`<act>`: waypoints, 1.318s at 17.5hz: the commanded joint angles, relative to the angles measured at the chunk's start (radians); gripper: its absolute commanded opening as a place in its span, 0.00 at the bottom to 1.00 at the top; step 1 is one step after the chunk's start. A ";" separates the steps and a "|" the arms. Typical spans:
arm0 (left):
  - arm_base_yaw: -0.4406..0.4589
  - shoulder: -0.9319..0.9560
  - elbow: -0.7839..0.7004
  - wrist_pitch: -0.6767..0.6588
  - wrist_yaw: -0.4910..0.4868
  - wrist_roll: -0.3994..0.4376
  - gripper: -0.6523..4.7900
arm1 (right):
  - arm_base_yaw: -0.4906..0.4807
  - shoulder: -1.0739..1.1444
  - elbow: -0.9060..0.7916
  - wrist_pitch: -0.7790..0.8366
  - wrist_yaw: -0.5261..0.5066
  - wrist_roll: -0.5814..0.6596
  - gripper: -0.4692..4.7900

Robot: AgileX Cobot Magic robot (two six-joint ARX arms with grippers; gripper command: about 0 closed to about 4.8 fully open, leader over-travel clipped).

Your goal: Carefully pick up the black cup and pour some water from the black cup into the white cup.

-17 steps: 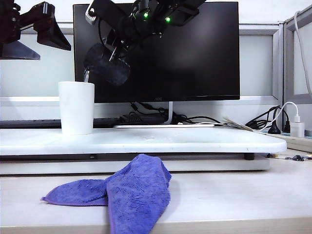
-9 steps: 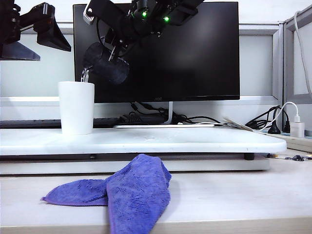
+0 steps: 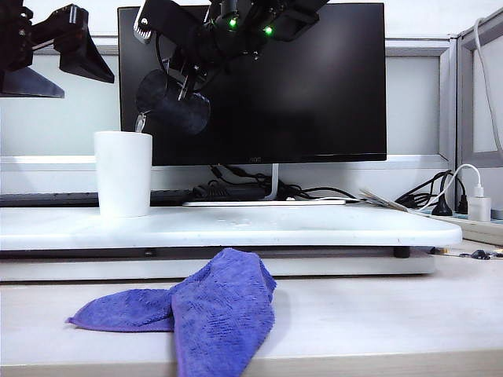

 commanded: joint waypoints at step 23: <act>0.002 -0.029 0.003 -0.019 -0.032 0.050 1.00 | -0.118 -0.085 0.010 -0.171 0.269 1.249 0.08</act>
